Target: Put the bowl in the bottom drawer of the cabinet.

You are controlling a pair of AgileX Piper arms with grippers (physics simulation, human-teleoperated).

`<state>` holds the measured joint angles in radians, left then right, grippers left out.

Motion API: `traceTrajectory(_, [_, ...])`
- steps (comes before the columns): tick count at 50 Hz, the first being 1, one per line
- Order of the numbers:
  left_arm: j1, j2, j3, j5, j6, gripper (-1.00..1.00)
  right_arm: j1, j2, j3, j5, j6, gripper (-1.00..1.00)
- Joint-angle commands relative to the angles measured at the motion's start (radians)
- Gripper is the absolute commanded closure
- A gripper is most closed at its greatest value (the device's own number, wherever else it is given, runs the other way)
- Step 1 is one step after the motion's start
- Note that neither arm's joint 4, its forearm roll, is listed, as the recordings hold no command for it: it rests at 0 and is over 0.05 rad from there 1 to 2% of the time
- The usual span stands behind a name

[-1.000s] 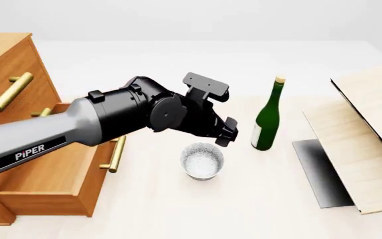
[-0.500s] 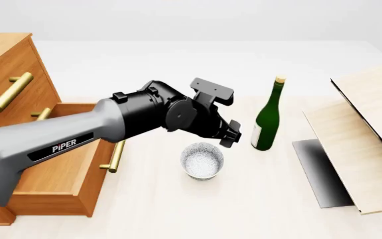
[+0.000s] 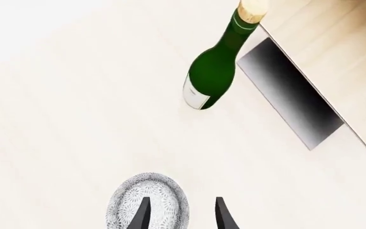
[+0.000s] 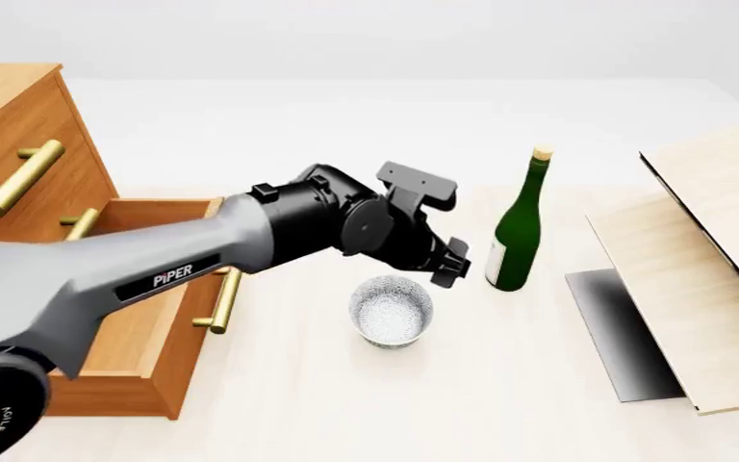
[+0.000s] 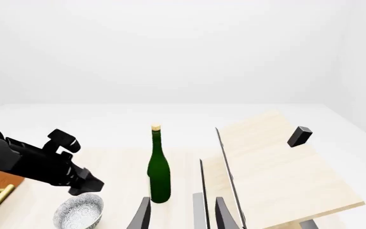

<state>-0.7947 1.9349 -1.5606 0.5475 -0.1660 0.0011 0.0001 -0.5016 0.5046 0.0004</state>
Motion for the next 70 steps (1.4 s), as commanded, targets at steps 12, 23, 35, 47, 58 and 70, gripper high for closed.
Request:
traceTrajectory(12, [0.004,0.069,-0.018,-0.017,-0.04,-1.0,0.0,0.0,0.0,0.0,0.0,-1.0])
traceTrajectory(23, [-0.009,0.101,-0.022,-0.029,-0.056,-1.0,0.0,0.0,0.0,0.0,0.0,-1.0])
traceTrajectory(35, [-0.038,0.108,0.033,-0.076,-0.115,-1.0,0.0,0.0,0.0,0.0,0.0,-1.0])
traceTrajectory(47, [-0.038,0.104,0.065,-0.091,-0.146,-1.0,0.0,0.0,0.0,0.0,0.0,-1.0])
traceTrajectory(58, [-0.047,0.097,0.109,-0.118,-0.168,-1.0,0.0,0.0,0.0,0.0,0.0,-1.0])
traceTrajectory(70, [-0.042,0.093,0.153,-0.156,-0.19,-1.0,0.0,0.0,0.0,0.0,0.0,-1.0])
